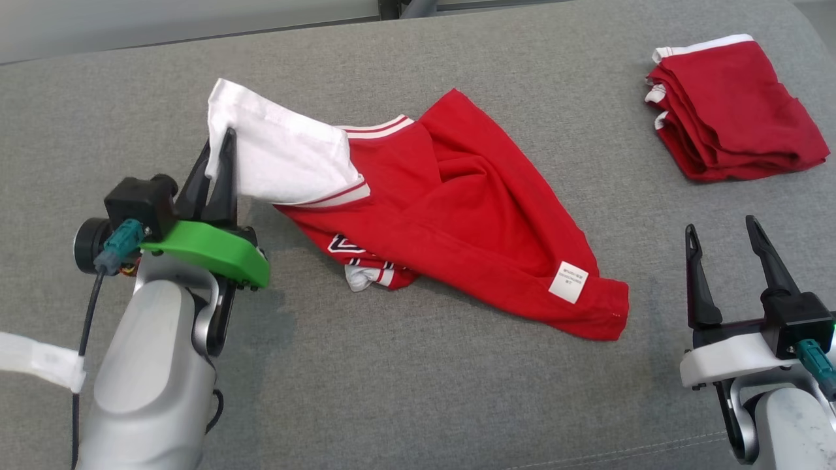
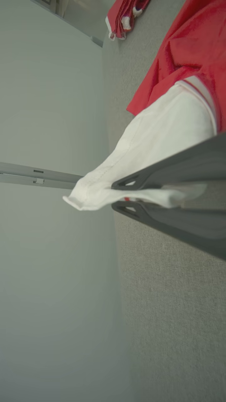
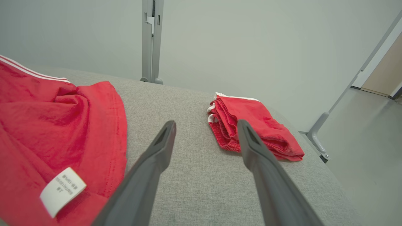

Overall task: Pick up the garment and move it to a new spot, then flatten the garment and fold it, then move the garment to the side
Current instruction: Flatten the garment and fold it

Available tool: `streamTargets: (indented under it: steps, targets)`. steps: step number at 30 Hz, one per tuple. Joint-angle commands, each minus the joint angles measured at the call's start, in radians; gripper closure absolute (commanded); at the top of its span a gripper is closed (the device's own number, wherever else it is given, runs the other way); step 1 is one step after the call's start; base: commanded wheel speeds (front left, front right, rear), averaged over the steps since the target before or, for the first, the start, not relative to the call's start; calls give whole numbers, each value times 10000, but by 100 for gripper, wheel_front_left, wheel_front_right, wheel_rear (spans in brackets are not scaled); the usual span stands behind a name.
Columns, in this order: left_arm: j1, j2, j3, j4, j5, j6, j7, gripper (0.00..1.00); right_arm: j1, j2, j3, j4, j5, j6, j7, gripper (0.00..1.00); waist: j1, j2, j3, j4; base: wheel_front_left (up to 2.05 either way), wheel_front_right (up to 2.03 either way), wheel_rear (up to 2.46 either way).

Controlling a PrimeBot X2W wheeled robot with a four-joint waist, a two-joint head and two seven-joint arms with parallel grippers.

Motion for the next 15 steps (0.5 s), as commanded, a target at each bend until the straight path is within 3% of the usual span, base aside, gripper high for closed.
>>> streamTargets:
  steps: [1, 7, 15]
  targets:
    - [439, 177, -133, -333, 61, -45, -153, 100, 32, 0, -45, -16, 54, -16, -25, 0, 0, 14, -29, 105, 0, 0, 0]
    - [2041, 332, -185, -1912, -111, -72, -235, 100, 146, 55, -76, 15, 97, -16, -25, 0, 0, 14, -87, 407, 0, 0, 0]
    - [3908, 38, 113, -2143, -376, -79, -233, 99, 183, 42, -56, 115, 82, -16, -25, 0, 0, 14, -213, 778, 0, 0, 0]
